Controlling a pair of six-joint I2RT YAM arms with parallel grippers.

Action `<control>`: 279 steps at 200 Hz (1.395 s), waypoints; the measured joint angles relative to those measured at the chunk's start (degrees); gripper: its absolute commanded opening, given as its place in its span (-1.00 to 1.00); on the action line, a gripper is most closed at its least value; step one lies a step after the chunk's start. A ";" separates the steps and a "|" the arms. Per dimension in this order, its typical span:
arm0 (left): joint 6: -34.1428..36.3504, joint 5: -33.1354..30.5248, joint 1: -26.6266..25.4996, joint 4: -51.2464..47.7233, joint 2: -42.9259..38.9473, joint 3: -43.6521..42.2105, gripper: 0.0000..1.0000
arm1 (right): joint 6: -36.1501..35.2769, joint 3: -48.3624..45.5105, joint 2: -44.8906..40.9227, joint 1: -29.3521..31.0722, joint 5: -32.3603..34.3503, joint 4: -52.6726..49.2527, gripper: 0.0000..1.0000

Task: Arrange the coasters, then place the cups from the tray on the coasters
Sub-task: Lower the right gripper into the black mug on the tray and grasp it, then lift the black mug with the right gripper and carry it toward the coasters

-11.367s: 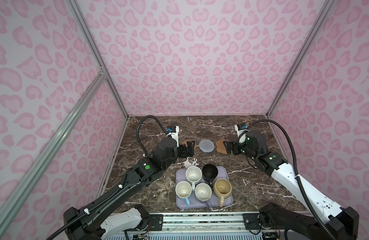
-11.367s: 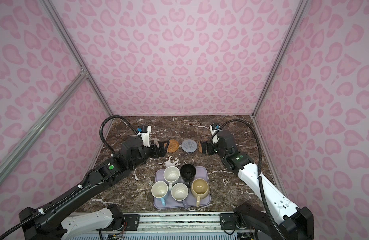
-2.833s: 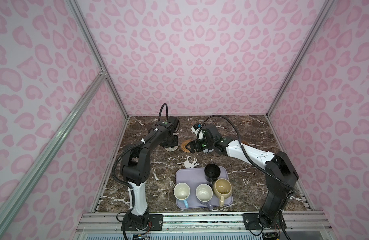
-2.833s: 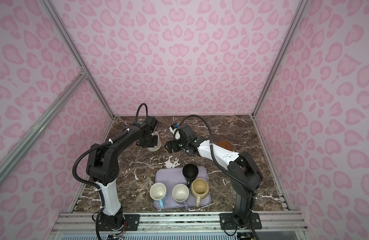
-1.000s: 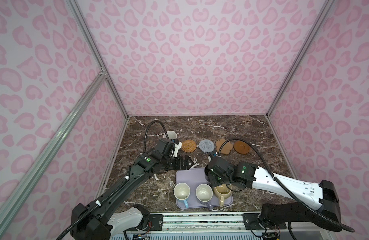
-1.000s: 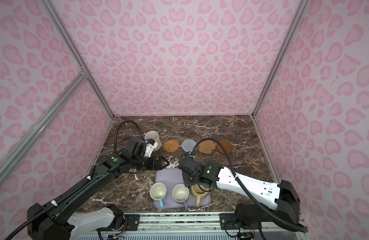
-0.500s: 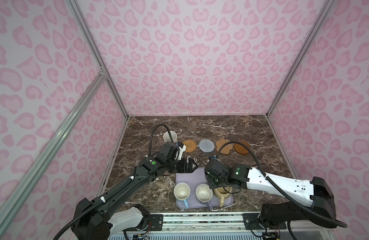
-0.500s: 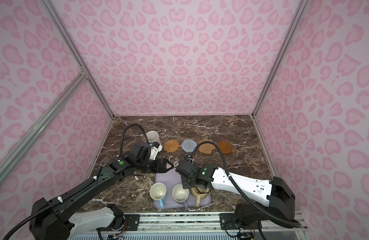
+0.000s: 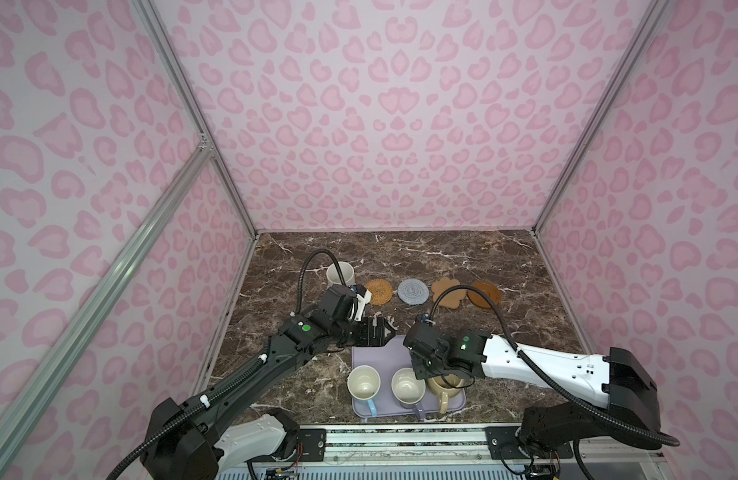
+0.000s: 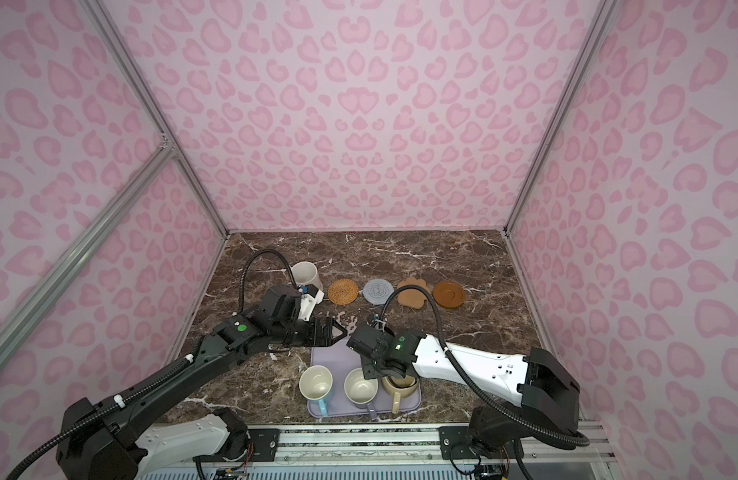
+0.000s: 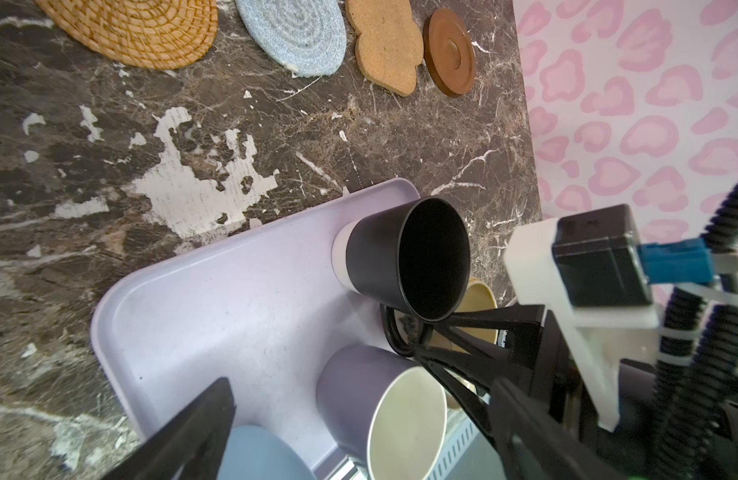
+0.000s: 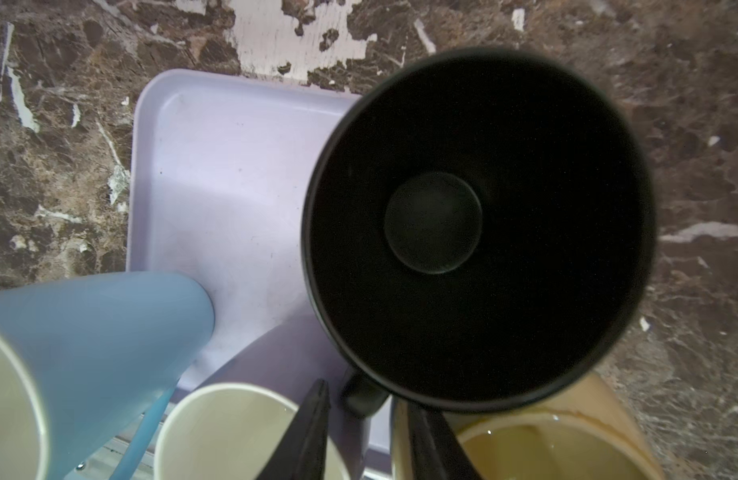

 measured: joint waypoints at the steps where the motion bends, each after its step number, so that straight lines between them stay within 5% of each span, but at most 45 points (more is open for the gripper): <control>1: 0.00 0.00 0.00 0.02 0.00 0.00 0.95 | 0.02 -0.04 0.00 0.00 0.00 0.11 -0.35; 71: -0.26 -0.09 0.00 0.59 -0.02 0.24 0.95 | 0.48 -0.66 0.70 -0.20 1.44 0.63 -0.62; 161: -0.44 -3.28 0.00 -0.42 -1.53 0.42 0.95 | -0.66 -1.49 0.63 0.66 2.64 2.45 -0.66; 231: -0.37 -4.76 0.00 -0.44 -1.55 0.42 0.94 | -3.26 0.79 3.13 1.57 1.33 4.13 -0.65; 279: -0.37 -5.60 0.00 -0.63 -2.27 0.42 0.94 | -3.26 1.49 3.98 1.70 1.95 3.52 -0.39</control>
